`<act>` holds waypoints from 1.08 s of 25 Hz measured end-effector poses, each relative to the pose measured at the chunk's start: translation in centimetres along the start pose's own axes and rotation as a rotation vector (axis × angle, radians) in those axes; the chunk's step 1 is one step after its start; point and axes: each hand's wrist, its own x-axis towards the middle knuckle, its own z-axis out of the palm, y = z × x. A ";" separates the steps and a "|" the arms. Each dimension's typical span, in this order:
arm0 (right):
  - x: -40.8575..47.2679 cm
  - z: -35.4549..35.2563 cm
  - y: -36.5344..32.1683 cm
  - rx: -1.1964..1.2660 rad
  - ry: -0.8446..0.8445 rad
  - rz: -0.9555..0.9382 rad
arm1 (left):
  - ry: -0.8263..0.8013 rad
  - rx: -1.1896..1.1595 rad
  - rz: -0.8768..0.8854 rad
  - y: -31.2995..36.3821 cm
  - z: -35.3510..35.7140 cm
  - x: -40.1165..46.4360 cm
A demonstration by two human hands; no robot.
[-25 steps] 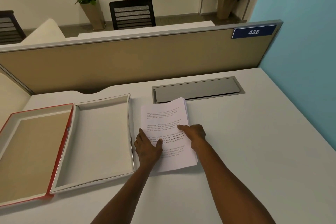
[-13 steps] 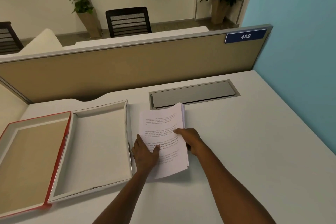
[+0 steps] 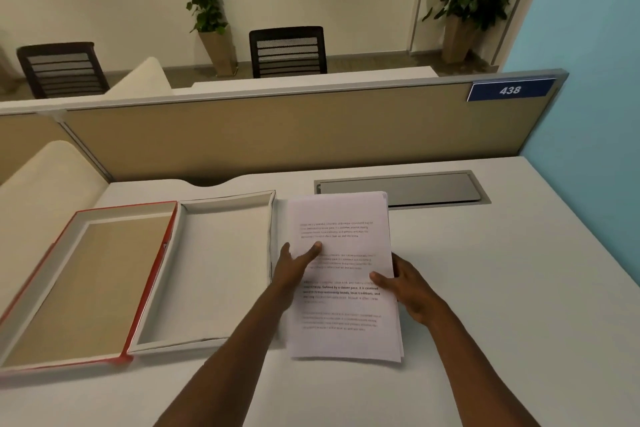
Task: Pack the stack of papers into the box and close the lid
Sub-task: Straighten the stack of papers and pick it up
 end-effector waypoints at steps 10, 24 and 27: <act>-2.5 -0.5 -1.7 -0.070 0.177 -0.236 | -0.058 -0.076 0.415 1.4 1.1 -4.5; -3.3 0.7 2.0 -0.272 0.448 -0.324 | -0.054 -0.004 0.443 0.0 1.4 -6.3; -4.4 1.2 2.8 -0.251 0.505 -0.346 | -0.028 0.044 0.506 -0.5 2.0 -7.4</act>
